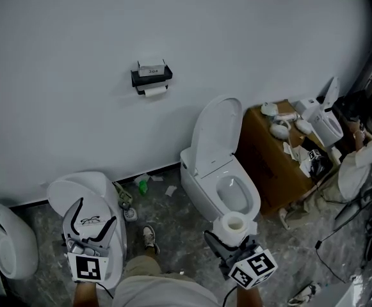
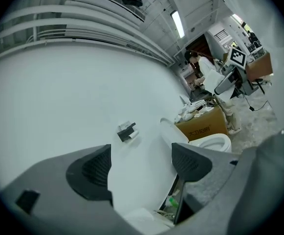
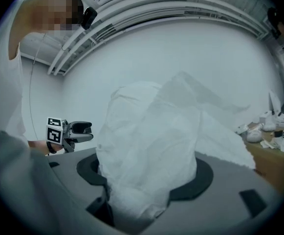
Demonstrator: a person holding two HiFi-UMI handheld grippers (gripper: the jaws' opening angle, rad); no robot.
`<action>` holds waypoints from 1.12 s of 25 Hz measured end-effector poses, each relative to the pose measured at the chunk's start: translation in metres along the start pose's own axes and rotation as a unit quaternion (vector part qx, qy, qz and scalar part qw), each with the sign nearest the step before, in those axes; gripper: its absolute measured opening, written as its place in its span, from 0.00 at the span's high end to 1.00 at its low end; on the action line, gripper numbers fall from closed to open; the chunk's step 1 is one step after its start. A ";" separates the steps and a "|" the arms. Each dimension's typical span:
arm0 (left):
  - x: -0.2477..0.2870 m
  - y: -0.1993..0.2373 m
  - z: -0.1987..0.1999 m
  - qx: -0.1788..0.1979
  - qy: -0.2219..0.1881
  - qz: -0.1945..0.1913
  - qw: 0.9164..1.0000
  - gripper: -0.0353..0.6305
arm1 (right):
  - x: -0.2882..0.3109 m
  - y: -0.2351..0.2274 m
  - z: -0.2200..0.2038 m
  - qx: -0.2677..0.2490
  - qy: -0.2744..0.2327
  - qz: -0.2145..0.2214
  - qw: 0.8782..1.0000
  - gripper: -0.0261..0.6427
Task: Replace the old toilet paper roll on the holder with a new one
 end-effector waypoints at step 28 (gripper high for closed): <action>0.382 0.100 -0.046 0.046 0.038 -0.057 0.997 0.39 | 0.331 -0.169 0.113 -0.015 0.029 0.010 0.999 0.48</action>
Point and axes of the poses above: the fingertips, and each gripper's own axes: x forward along the fingers, y to its left, z out of its top, the point moved 7 cm from there along -x, backward along the fingers, and after that the axes turned 1 degree about z, right-handed, at the moved point
